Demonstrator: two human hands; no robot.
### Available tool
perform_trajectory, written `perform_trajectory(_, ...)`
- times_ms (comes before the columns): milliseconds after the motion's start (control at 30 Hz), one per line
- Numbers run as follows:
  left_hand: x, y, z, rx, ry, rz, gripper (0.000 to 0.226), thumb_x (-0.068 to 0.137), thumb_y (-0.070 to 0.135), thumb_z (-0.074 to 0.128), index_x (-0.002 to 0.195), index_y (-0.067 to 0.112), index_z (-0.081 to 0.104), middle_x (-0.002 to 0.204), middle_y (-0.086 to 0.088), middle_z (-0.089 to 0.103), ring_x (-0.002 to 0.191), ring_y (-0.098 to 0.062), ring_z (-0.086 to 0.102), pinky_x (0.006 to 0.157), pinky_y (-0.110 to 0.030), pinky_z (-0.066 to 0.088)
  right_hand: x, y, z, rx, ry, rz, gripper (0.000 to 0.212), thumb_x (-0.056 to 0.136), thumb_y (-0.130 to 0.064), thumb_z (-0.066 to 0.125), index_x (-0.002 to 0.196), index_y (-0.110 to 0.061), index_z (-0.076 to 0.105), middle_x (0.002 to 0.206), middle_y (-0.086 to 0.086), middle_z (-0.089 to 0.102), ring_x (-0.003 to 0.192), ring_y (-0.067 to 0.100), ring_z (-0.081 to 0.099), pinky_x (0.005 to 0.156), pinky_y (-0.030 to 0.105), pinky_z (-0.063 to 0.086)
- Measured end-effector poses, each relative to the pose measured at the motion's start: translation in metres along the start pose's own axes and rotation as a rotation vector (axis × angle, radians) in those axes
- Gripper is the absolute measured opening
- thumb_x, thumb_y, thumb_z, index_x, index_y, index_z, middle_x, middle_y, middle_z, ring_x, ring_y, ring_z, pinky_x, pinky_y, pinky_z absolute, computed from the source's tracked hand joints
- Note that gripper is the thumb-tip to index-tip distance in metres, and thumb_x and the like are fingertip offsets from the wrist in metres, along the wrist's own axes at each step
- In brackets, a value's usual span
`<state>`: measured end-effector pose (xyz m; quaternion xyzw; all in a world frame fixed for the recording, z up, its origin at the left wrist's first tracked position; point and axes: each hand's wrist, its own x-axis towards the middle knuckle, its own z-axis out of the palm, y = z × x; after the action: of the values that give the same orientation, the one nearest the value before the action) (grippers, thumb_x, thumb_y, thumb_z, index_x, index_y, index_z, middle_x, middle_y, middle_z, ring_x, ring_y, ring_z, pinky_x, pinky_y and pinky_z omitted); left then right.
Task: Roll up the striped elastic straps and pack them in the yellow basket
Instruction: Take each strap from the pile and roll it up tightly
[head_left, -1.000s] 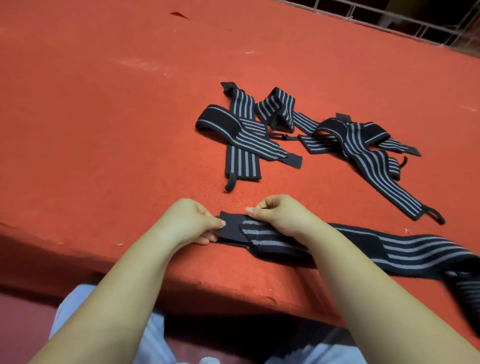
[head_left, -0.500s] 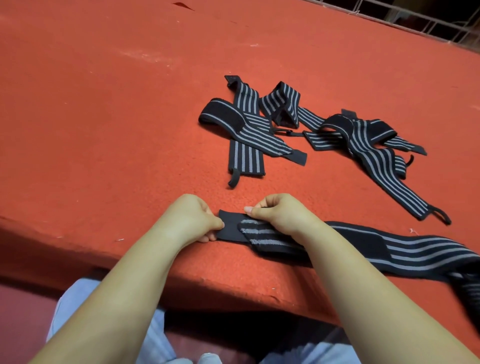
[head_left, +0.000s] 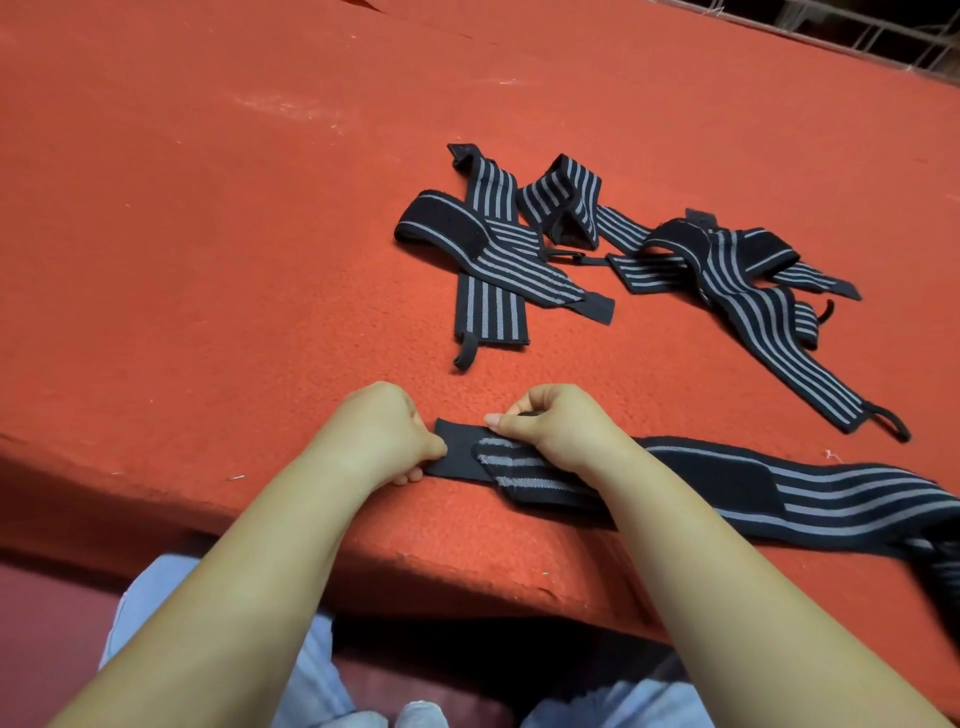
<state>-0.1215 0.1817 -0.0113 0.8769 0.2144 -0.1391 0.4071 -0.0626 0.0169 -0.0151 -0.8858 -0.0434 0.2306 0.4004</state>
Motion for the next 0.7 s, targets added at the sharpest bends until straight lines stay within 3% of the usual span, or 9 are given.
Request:
perform_trajectory(100, -0.006, 0.004, -0.003, 0.151, 0.043, 0.046, 0.014, 0.078, 0.018, 0.071, 0.071, 0.008, 0.065, 0.067, -0.006, 0.068, 0.064, -0.022, 0.064, 0.065, -0.027, 0.052, 0.000, 0.000, 0.000, -0.009, 0.000, -0.002, 0.025, 0.077, -0.036, 0.077, 0.076, -0.017, 0.061, 0.066, -0.005, 0.063, 0.057, 0.010, 0.054, 0.064, 0.027, 0.045)
perform_trajectory(233, -0.012, 0.013, -0.001, 0.325, 0.174, 0.231, 0.016, 0.078, 0.017, 0.067, 0.082, 0.022, 0.052, 0.086, 0.005, 0.052, 0.091, -0.021, 0.054, 0.072, -0.028, 0.039, 0.000, -0.001, -0.001, 0.016, -0.013, -0.022, 0.024, 0.077, -0.032, 0.077, 0.072, -0.018, 0.059, 0.061, -0.008, 0.060, 0.051, 0.005, 0.051, 0.056, 0.019, 0.041)
perform_trajectory(333, -0.017, 0.021, 0.014, 0.291, 0.104, 0.326, 0.007, 0.083, 0.027, 0.064, 0.085, 0.024, 0.058, 0.091, 0.005, 0.058, 0.095, -0.017, 0.057, 0.078, -0.029, 0.043, 0.000, -0.001, -0.004, 0.024, -0.032, -0.038, 0.022, 0.078, -0.031, 0.076, 0.073, -0.018, 0.058, 0.060, -0.008, 0.056, 0.050, 0.006, 0.046, 0.050, 0.016, 0.036)
perform_trajectory(433, -0.014, 0.019, 0.021, 0.262, 0.038, 0.260, 0.020, 0.085, 0.041, 0.063, 0.083, 0.022, 0.057, 0.094, 0.002, 0.064, 0.094, -0.019, 0.058, 0.083, -0.032, 0.046, -0.005, 0.000, -0.015, -0.032, -0.061, -0.069, 0.020, 0.078, -0.035, 0.075, 0.078, -0.019, 0.062, 0.063, -0.008, 0.056, 0.056, 0.007, 0.046, 0.056, 0.019, 0.036)
perform_trajectory(567, -0.011, 0.018, 0.019, 0.258, 0.005, 0.214, 0.024, 0.084, 0.044, 0.064, 0.080, 0.022, 0.053, 0.091, 0.001, 0.062, 0.093, -0.019, 0.057, 0.080, -0.031, 0.045, -0.012, 0.003, -0.044, -0.353, -0.038, -0.070, 0.038, 0.066, -0.050, 0.080, 0.077, -0.019, 0.061, 0.066, -0.008, 0.057, 0.062, 0.009, 0.051, 0.060, 0.026, 0.040)
perform_trajectory(700, -0.012, 0.025, 0.020, 0.281, -0.003, 0.190, 0.025, 0.085, 0.043, 0.063, 0.079, 0.020, 0.053, 0.090, -0.001, 0.061, 0.095, -0.021, 0.057, 0.076, -0.028, 0.040, -0.014, 0.014, -0.079, -0.599, -0.057, -0.011, 0.042, 0.064, -0.049, 0.081, 0.068, -0.019, 0.053, 0.063, -0.006, 0.054, 0.061, 0.011, 0.049, 0.058, 0.027, 0.037)
